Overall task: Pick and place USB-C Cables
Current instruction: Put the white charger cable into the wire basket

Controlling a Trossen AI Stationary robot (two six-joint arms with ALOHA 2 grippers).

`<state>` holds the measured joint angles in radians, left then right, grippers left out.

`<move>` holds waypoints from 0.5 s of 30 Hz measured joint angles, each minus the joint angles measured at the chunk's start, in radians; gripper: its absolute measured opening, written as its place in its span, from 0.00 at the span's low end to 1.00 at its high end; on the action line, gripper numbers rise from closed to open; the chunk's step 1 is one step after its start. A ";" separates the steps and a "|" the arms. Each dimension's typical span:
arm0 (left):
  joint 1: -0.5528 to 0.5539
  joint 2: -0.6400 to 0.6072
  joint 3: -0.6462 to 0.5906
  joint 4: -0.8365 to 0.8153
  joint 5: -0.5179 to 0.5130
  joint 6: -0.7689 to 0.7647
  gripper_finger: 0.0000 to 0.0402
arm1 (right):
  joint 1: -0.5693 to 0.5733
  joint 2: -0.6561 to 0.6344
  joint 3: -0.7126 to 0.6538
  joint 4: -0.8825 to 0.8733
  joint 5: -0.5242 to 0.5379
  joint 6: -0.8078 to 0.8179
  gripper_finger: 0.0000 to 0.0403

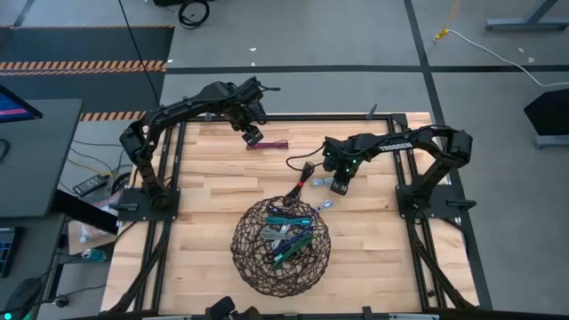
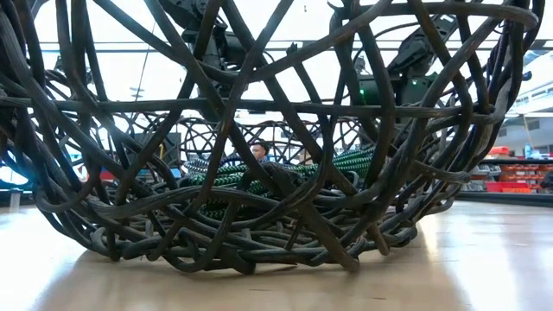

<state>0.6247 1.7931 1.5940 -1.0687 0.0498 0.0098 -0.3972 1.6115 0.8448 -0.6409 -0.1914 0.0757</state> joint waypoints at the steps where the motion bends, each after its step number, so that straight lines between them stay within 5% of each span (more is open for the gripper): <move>1: 0.000 0.000 0.000 0.000 0.000 -0.003 0.58 | 0.000 0.000 0.000 0.009 -0.002 0.007 0.05; 9: 0.000 0.000 0.000 -0.001 0.000 -0.007 0.58 | 0.021 -0.030 0.000 0.006 -0.025 0.048 0.05; 15: 0.000 0.000 0.000 -0.001 0.000 -0.007 0.58 | 0.059 -0.177 0.041 -0.038 -0.018 0.120 0.05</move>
<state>0.6245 1.7931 1.5940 -1.0698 0.0498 0.0029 -0.3383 1.4349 0.8863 -0.6786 -0.2098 0.1952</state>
